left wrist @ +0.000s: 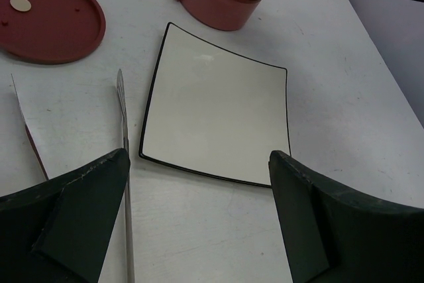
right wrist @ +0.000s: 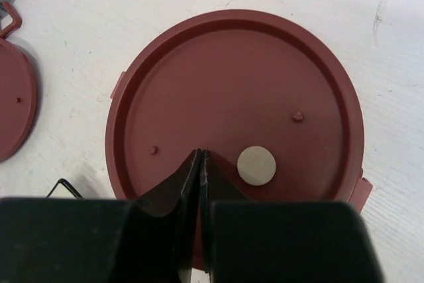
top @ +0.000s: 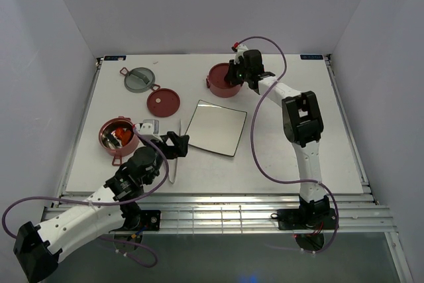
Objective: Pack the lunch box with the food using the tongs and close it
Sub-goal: Close the box lid on the packing box, then pick up the box lid from the center of the board.
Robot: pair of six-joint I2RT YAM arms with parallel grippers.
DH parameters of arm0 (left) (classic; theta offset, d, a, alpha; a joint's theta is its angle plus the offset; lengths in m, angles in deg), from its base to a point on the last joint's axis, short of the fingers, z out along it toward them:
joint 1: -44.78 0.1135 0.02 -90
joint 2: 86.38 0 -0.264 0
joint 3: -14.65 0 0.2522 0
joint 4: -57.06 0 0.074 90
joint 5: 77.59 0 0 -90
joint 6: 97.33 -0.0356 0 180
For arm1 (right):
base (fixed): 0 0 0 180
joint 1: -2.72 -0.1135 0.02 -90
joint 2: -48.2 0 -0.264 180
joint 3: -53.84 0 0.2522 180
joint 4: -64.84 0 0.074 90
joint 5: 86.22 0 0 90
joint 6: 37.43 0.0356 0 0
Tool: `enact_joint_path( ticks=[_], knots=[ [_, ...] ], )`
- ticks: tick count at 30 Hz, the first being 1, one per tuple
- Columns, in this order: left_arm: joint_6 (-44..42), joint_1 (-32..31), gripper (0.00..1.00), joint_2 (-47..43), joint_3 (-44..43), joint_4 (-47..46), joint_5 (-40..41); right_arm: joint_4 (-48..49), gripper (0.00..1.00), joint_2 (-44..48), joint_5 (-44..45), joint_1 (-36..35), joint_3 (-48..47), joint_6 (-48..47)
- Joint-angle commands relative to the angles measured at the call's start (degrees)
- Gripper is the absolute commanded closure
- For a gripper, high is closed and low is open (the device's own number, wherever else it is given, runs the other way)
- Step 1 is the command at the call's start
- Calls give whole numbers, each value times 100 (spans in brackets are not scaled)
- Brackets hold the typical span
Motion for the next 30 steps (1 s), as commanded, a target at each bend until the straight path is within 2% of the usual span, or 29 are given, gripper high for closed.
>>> enact_joint_path(
  ticks=[1,3,7,9,12,13,14,15,18,21,23,26,30],
  knots=[
    [40,-24,4,172,-368,-100,-71,-414,92,573,13,9,-13,-133],
    [49,-15,4,348,-544,-135,-194,-800,92,741,-22,27,-198,-133],
    [111,-24,4,1400,-1483,530,86,-1214,91,1669,-101,27,-209,-89],
    [-81,-6,4,1762,-2169,726,279,-1109,87,2163,-179,18,466,86],
    [-415,116,4,2518,-3258,1426,376,-793,79,3566,-312,-52,1836,437],
    [-504,317,4,2711,-3557,1604,342,-601,76,3841,-303,-183,2205,508],
    [-574,441,4,3122,-4169,1823,298,-520,69,4131,-312,-280,2879,517],
    [-653,590,4,3318,-4453,2182,132,-520,64,4647,-120,-368,3155,544],
    [-821,1406,4,3976,-5288,2641,-308,-625,54,5353,31,-755,4103,605],
    [-856,2372,5,4460,-5528,2844,-1106,-678,43,6529,372,-1123,4982,728],
    [-935,2629,6,4725,-5625,2941,-1275,-730,36,6918,478,-1212,5336,667],
    [-866,3165,6,5156,-5696,3029,-1644,-845,35,7560,794,-1423,5803,753],
    [-751,3833,7,5420,-5546,2941,-2304,-116,34,8394,567,-1625,6392,1044]
  ],
)
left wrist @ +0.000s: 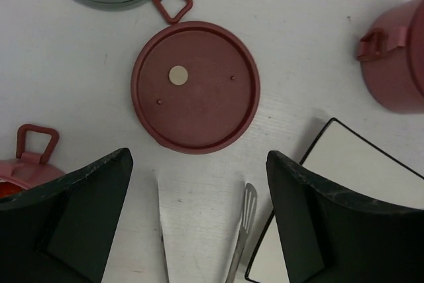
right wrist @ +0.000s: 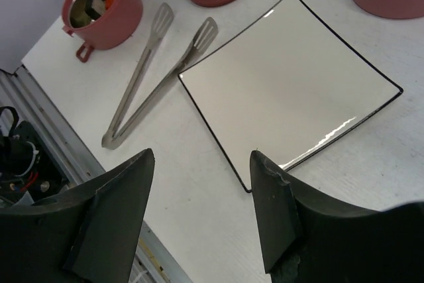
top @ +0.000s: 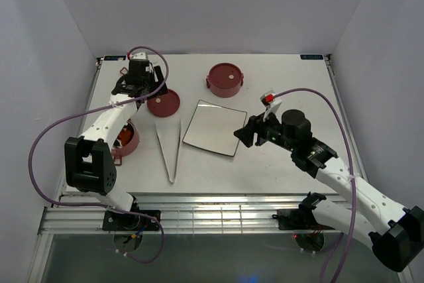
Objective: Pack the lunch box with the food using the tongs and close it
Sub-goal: Pick up the box lid from the center of the board.
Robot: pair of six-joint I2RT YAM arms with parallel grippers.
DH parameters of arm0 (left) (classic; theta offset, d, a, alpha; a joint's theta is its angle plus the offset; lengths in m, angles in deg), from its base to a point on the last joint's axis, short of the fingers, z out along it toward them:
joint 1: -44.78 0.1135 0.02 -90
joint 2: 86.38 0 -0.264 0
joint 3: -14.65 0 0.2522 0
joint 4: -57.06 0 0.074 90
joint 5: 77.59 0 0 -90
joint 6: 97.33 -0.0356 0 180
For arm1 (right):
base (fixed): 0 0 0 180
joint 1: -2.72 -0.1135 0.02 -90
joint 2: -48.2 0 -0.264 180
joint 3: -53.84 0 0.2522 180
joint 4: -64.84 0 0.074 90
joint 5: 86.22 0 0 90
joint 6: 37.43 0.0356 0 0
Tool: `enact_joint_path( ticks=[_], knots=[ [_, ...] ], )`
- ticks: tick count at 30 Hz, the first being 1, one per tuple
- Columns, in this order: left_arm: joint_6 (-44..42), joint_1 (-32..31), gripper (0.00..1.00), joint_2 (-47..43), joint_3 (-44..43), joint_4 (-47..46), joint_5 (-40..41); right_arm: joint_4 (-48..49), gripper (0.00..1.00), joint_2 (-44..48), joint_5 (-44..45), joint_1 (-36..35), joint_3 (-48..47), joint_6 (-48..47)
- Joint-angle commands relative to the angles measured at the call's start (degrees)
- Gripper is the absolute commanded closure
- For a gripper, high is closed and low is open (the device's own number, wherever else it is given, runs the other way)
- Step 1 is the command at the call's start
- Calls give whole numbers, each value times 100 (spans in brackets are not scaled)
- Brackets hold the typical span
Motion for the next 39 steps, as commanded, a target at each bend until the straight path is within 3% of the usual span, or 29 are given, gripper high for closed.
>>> enact_joint_path(
  ticks=[1,10,22,39],
  knots=[
    [25,507,8,45,-25,155,-724,772,34,624,84,-150,409,278],
    [183,1071,12,740,10,190,-1005,1546,32,1688,497,-150,1255,506],
    [342,1071,22,1689,-60,-126,-1199,1441,32,1644,594,-142,1194,454],
    [324,1071,32,2208,-227,-153,-935,1370,32,1609,647,-150,1150,383]
  ],
)
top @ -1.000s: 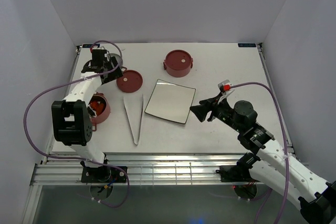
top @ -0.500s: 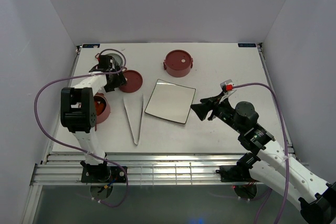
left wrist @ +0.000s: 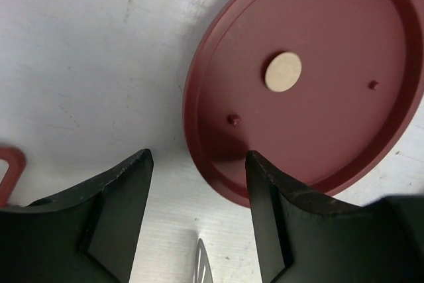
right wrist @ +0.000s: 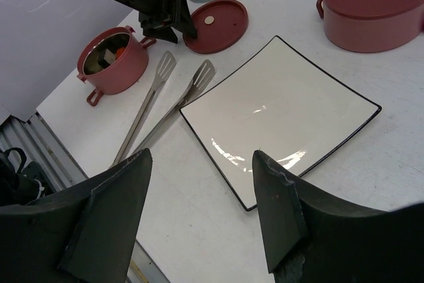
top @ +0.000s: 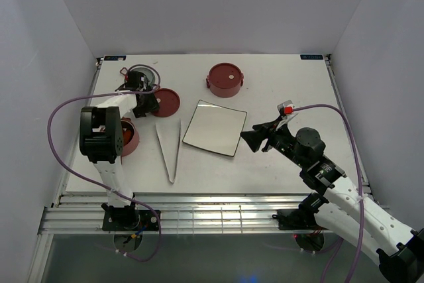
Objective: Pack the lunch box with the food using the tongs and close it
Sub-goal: Pick up the box lid from the center of the board.
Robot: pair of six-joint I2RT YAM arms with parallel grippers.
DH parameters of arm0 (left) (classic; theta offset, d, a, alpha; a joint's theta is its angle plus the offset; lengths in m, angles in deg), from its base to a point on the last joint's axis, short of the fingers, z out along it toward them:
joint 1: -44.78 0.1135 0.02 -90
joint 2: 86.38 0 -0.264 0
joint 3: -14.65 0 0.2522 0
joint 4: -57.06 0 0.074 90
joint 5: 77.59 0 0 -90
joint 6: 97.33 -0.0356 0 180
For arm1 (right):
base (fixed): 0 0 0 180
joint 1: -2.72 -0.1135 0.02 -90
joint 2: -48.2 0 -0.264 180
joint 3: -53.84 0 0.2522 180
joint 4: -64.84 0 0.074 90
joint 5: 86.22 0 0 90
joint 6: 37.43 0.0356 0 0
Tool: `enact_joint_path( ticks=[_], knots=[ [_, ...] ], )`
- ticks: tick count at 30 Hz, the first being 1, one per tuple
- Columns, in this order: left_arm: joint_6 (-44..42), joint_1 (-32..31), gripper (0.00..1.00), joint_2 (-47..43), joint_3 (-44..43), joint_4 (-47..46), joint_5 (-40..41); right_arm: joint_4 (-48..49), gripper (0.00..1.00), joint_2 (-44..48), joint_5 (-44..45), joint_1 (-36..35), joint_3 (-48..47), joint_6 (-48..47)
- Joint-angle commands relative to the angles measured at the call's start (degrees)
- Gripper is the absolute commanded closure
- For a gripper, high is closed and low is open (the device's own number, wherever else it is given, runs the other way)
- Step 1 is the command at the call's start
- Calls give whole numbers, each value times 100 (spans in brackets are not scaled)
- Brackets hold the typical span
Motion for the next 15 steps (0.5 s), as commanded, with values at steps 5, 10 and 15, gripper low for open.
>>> enact_joint_path(
  ticks=[5,10,15],
  knots=[
    [77,-4,35,133,-278,-92,136,227,32,22,85,-13,-140,-67],
    [130,-4,53,159,-234,-153,198,166,32,-13,76,-13,-201,-93],
    [200,-4,78,1,-234,-92,215,166,32,66,164,-13,-175,-111]
  ],
)
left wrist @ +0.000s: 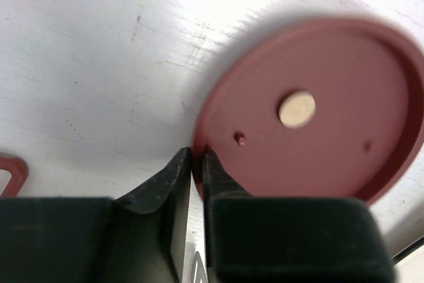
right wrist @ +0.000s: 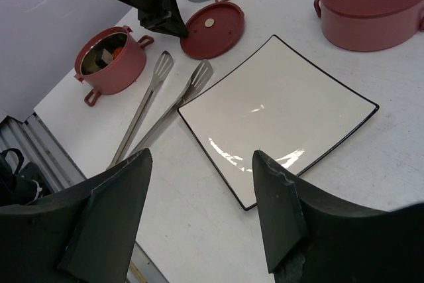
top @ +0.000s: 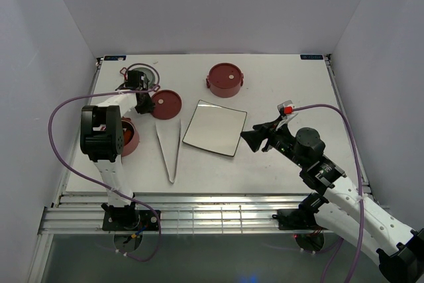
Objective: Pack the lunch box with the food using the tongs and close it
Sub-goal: Pick up the box lid from the center of the board, then close the box lid on the packing box.
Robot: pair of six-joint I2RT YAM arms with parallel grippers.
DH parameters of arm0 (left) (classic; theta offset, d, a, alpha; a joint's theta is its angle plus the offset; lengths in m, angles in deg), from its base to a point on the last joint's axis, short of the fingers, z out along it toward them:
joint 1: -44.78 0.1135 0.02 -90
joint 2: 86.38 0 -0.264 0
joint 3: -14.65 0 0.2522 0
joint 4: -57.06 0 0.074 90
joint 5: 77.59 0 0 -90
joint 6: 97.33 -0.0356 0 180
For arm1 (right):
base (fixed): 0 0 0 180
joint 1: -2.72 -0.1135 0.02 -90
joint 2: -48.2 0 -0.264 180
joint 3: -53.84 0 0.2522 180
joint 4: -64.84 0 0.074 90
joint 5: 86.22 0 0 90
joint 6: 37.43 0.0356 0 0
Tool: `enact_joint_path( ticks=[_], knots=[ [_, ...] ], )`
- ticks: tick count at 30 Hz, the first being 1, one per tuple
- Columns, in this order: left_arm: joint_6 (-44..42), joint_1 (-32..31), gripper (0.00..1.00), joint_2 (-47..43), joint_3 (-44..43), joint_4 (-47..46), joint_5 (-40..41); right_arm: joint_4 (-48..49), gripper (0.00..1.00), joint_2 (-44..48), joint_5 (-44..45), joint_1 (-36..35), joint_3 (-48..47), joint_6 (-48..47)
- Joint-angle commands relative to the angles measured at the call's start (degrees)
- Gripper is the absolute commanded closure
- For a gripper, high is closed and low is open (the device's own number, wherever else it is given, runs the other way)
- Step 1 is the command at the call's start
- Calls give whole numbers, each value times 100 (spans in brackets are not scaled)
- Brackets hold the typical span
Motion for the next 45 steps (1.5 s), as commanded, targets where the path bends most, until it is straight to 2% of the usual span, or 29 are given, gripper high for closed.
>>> enact_joint_path(
  ticks=[1,3,9,16,18,19,23,26,29,37,40,45],
  knots=[
    [45,-4,81,-176,-112,-4,51,192,32,82,140,-13,-166,-100],
    [63,-4,88,-368,-138,31,43,192,32,55,140,-13,-175,-100],
    [71,-4,100,-896,-278,101,174,157,32,73,140,-13,-192,-126],
    [194,136,100,-1555,-515,496,288,139,32,143,201,-13,-184,-153],
    [273,433,100,-1757,-508,944,385,148,31,91,193,-21,-175,-153],
    [300,583,100,-2132,-246,988,263,139,31,64,166,-13,-210,-153],
    [625,1872,100,-3283,616,1155,-562,113,31,-76,43,-13,-263,-153],
    [722,2271,100,-4075,1081,1489,83,157,31,-129,25,-13,-254,-197],
    [713,2569,100,-4508,1547,1673,165,157,30,-191,25,-13,-263,-197],
    [775,2738,100,-5019,2252,1964,-255,166,30,-331,175,-13,-245,-232],
    [809,2738,100,-5098,2621,1965,-99,104,30,-332,87,-13,-315,-232],
    [705,2747,100,-4818,2833,1683,-309,69,30,-138,245,-13,-298,-293]
  ],
)
